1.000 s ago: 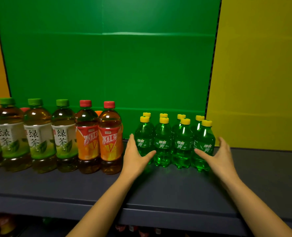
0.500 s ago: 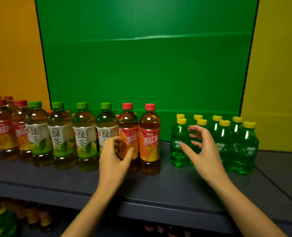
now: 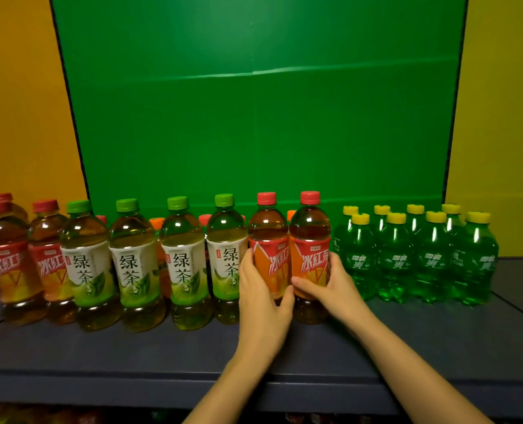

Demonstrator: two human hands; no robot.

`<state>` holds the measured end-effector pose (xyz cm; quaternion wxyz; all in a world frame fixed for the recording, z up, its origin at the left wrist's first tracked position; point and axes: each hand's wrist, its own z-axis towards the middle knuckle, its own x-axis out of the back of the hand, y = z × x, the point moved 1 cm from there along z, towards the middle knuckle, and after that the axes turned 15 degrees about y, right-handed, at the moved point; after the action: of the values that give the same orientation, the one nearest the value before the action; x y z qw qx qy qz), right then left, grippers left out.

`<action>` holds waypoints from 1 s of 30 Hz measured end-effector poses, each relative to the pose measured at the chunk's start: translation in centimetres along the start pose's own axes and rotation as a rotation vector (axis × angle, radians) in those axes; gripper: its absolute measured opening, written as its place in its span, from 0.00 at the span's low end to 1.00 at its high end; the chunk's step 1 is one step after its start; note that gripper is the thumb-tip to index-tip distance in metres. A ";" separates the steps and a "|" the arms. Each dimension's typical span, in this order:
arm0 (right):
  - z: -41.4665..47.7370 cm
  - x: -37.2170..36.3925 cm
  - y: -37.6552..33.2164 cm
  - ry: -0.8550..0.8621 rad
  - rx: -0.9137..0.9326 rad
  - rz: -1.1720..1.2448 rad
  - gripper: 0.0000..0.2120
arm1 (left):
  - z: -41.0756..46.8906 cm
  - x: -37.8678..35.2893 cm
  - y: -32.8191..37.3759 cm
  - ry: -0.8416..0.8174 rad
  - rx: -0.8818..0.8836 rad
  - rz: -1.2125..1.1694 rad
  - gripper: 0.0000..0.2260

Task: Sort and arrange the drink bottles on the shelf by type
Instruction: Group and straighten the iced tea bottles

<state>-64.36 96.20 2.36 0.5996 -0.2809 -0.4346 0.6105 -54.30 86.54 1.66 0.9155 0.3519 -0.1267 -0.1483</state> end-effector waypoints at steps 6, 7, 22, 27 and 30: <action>-0.5 1.8 0.1 -0.015 0.008 -0.007 0.28 | 0.0 -1.2 0.2 0.028 0.074 -0.011 0.37; -0.7 2.2 0.2 -0.020 0.008 0.003 0.27 | 0.1 -1.4 0.1 0.026 0.094 -0.008 0.37; -2.2 7.4 -0.1 0.037 -0.074 0.274 0.26 | 1.0 -3.3 1.3 -0.026 0.243 0.053 0.30; -2.7 6.2 -1.1 -0.022 -0.076 0.393 0.25 | -0.5 -0.4 2.4 -0.008 0.307 -0.017 0.27; -3.5 4.2 -2.5 -0.102 -0.094 0.465 0.22 | -0.6 2.7 3.0 0.019 0.373 -0.111 0.20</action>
<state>-60.61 100.78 3.64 0.4064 -0.3696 -0.4158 0.7248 -51.07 88.08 3.59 0.8261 0.5231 -0.1236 -0.1691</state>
